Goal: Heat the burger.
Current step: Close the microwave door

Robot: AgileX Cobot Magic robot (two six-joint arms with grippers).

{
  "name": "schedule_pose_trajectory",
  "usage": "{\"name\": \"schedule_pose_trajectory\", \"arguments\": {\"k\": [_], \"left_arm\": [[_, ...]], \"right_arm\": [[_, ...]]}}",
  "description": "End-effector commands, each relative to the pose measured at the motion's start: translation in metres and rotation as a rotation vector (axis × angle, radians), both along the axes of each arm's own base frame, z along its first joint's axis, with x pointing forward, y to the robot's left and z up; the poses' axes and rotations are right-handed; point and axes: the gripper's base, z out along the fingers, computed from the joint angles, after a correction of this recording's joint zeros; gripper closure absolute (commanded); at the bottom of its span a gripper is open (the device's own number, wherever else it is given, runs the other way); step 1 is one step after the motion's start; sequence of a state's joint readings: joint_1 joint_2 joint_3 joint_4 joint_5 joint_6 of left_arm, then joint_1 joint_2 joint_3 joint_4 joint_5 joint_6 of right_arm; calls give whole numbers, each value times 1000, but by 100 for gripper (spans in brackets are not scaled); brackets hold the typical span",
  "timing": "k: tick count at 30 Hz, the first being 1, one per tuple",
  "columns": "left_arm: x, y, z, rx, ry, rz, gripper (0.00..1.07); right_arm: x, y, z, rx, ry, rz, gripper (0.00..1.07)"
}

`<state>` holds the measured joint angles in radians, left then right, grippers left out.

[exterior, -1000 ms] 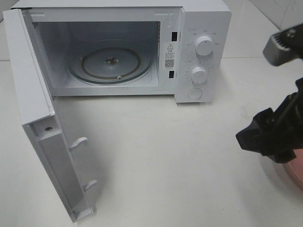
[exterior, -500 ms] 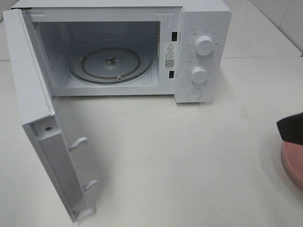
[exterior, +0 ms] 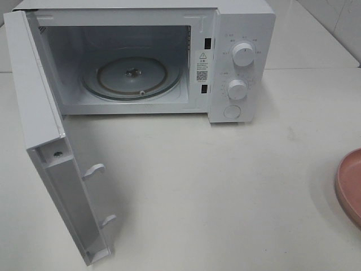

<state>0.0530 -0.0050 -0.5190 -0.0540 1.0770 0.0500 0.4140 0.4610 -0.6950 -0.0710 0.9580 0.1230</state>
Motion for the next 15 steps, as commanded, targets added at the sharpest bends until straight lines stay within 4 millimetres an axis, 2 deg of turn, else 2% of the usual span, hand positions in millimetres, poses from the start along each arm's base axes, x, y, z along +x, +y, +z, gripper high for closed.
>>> {"name": "schedule_pose_trajectory", "arguments": {"k": [1,7,15], "left_arm": [[-2,-1,0,-9,-23,-3,6],[-2,-1,0,-9,-23,-3,6],[-2,-1,0,-9,-23,-3,6]], "right_arm": [[-12,-9,-5,-5,-42,-59,31],[-34,-19,-24,15,-115,-169,31],[-54,-24,-39,36,-196,-210,31]]}}
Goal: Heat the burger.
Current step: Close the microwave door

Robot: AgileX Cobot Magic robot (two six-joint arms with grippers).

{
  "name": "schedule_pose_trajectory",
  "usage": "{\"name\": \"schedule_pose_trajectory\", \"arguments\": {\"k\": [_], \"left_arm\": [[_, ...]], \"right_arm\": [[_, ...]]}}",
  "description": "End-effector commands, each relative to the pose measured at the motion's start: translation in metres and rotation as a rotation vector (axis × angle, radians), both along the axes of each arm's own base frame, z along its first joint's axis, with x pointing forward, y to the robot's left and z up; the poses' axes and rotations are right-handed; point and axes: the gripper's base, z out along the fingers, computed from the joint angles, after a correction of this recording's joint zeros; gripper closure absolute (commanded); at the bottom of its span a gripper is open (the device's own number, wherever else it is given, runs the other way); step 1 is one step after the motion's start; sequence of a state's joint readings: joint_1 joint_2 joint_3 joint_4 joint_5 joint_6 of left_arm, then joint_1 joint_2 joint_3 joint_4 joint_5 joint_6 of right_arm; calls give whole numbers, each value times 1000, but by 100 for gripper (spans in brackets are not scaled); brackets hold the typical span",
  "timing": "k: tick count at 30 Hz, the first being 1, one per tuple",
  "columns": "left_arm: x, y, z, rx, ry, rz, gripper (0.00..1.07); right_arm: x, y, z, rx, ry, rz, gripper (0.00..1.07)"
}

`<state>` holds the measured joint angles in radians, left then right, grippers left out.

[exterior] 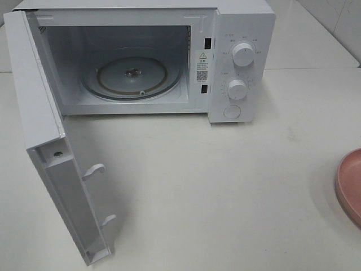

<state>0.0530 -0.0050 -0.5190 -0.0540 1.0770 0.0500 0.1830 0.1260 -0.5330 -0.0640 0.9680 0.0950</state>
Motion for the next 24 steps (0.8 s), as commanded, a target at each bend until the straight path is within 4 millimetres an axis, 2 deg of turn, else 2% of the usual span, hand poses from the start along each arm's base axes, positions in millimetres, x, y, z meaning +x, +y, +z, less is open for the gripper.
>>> {"name": "schedule_pose_trajectory", "arguments": {"k": [1,6,24], "left_arm": [[-2,-1,0,-9,-23,-3,6],[-2,-1,0,-9,-23,-3,6],[0,0,0,-7,-11,-2,6]], "right_arm": [[-7,-1,-3,-1,-37,1,31],[-22,-4,-7,5,-112,4,31],[-22,-4,-11,-3,-98,6,31]]}}
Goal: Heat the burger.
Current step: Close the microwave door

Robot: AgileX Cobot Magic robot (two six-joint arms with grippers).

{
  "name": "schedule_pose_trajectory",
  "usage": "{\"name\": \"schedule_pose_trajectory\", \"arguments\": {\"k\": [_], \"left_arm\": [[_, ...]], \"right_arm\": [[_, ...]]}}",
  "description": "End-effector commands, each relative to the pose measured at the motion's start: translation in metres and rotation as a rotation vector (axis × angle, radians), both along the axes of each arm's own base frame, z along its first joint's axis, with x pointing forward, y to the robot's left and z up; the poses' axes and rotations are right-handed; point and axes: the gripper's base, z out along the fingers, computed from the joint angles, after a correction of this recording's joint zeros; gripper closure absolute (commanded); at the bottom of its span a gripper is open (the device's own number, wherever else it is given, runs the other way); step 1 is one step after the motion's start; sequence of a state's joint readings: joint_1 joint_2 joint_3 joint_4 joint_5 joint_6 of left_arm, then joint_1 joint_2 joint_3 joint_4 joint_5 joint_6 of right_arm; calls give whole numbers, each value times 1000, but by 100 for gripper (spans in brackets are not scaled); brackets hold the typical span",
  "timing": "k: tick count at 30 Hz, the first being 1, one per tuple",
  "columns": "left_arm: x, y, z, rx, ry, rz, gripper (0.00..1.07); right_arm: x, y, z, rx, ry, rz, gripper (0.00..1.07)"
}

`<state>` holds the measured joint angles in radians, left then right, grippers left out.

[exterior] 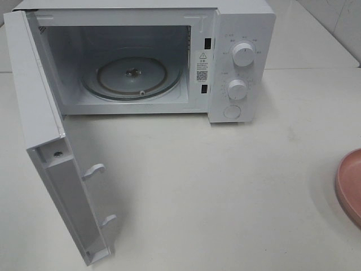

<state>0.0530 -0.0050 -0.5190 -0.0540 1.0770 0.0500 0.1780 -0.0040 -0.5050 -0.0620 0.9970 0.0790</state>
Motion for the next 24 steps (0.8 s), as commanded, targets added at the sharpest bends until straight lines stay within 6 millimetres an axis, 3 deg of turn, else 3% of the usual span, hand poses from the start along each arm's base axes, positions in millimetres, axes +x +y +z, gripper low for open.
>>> {"name": "schedule_pose_trajectory", "arguments": {"k": [1,24], "left_arm": [[0,0,0,-7,-11,-2,6],[0,0,0,-7,-11,-2,6]], "right_arm": [[-4,-1,-1,-5,-25,3,31],[-4,-1,-1,-5,-25,3,31]]}}
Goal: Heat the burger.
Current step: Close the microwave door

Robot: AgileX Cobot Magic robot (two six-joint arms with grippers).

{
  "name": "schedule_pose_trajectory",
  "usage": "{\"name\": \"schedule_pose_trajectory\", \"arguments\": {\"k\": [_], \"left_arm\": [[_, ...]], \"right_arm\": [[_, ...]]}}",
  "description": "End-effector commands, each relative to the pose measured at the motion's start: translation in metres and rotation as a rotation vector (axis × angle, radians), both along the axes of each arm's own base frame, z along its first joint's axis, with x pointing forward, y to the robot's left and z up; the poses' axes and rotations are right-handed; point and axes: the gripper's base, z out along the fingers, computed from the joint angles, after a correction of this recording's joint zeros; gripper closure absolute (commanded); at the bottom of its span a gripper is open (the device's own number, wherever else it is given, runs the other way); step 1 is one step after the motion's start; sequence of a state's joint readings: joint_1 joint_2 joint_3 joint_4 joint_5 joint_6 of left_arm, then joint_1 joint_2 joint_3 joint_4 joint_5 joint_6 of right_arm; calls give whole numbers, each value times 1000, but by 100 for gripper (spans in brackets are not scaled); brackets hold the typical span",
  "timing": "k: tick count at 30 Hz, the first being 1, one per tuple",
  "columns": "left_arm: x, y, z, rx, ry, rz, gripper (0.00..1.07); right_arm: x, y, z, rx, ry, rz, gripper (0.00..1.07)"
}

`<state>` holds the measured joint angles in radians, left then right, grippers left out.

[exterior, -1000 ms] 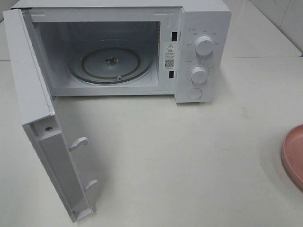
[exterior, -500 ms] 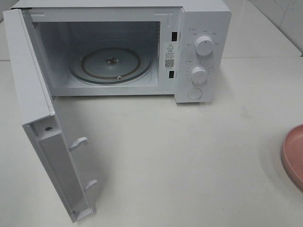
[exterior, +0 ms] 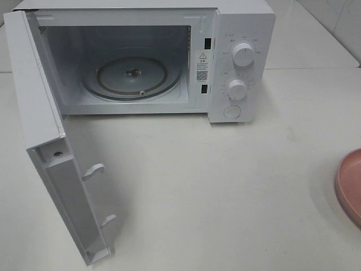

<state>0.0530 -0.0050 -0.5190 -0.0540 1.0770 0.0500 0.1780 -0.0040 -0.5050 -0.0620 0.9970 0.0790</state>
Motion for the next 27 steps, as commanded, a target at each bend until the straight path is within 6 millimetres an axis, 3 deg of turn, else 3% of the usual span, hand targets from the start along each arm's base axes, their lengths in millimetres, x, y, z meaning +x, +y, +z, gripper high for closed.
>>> {"name": "schedule_pose_trajectory", "arguments": {"k": [1,27], "left_arm": [[0,0,0,-7,-11,-2,6],[0,-1,0,-19,-12,-7,6]], "right_arm": [[-4,-1,-1,-5,-25,3,31],[-4,-1,-1,-5,-25,3,31]]}}
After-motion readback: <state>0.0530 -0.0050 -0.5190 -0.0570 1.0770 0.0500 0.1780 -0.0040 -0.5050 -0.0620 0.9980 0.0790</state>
